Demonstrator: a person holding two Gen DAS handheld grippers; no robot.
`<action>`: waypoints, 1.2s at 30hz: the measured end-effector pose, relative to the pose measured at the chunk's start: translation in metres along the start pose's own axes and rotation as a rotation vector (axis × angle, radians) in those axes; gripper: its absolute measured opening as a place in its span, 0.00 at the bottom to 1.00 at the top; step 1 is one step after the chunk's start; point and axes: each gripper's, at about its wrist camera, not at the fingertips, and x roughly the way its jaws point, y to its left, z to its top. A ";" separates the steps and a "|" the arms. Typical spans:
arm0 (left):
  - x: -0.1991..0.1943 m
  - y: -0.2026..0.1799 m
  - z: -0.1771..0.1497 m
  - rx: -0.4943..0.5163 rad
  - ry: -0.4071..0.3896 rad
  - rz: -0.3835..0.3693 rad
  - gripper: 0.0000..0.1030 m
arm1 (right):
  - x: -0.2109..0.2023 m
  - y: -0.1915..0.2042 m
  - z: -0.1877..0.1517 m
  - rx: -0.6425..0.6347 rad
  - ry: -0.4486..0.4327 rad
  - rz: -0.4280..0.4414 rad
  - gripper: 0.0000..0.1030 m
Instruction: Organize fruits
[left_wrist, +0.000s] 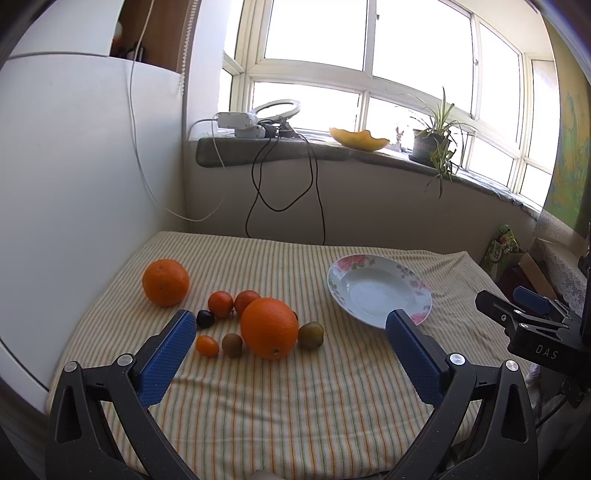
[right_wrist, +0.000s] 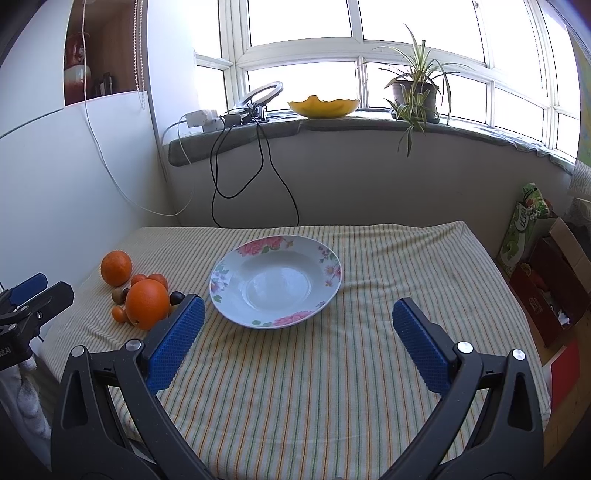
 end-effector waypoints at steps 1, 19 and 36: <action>0.000 0.000 0.000 0.000 0.000 -0.001 0.99 | 0.000 0.000 0.000 0.000 0.001 0.001 1.00; 0.000 -0.001 -0.001 -0.001 0.000 -0.002 0.99 | 0.002 0.003 -0.001 -0.011 0.008 0.013 1.00; 0.007 0.003 -0.002 -0.011 0.010 -0.004 0.99 | 0.008 0.005 -0.003 -0.016 0.021 0.024 1.00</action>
